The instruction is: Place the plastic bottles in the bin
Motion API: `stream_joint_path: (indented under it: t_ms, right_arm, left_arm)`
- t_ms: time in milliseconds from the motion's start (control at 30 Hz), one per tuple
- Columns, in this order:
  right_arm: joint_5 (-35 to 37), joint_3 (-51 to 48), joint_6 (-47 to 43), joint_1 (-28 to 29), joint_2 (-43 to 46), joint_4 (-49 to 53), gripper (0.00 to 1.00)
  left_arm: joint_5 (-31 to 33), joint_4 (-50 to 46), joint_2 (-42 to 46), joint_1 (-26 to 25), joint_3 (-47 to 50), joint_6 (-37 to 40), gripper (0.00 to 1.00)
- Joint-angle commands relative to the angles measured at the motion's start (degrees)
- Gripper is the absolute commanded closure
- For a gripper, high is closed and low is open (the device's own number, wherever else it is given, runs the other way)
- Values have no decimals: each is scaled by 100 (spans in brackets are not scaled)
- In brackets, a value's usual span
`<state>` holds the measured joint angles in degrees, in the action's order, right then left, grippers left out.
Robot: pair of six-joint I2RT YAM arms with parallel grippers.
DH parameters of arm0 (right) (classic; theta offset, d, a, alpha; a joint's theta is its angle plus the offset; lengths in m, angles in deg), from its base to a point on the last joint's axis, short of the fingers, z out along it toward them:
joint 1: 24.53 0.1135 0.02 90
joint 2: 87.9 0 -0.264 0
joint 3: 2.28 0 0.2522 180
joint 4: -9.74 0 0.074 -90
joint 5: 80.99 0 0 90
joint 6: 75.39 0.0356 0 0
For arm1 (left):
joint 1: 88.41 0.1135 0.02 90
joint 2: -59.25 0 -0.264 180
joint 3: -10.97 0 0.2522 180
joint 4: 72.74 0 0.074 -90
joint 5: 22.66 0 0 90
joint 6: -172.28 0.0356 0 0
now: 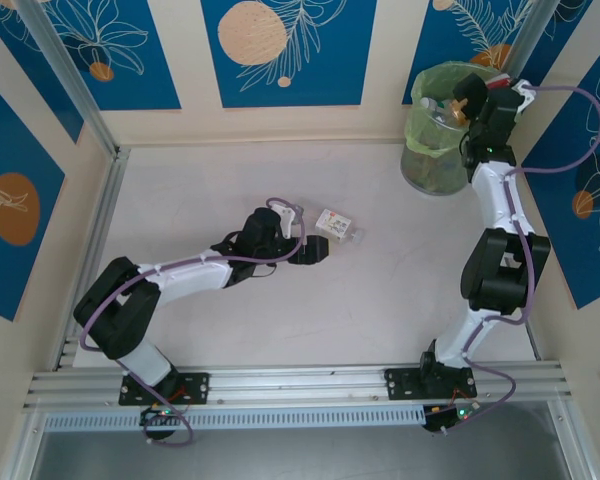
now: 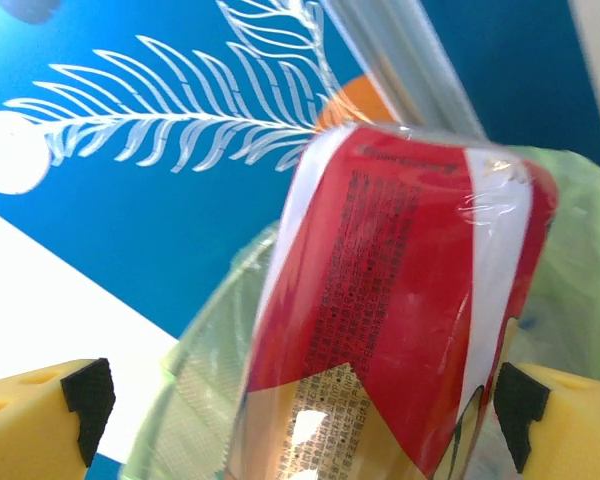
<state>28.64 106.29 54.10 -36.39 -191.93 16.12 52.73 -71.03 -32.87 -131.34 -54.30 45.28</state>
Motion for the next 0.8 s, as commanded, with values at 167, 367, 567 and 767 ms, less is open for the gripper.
stream_joint_path:
  t_ms: [167,367,567,767]
  right_arm:
    - [-1191,1033,308,-37,-851,-43,0]
    - [-1399,1045,94,30,-745,-463,1]
    - [-1936,924,91,0,-611,-1139,1]
    - [-2221,1282,287,30,-839,-1071,0]
  left_arm:
    - [-3,-25,10,-74,34,100,0]
    - [-17,-18,-47,-80,20,124,0]
    - [-42,36,-55,-74,44,110,0]
    - [-40,18,-46,-74,57,146,0]
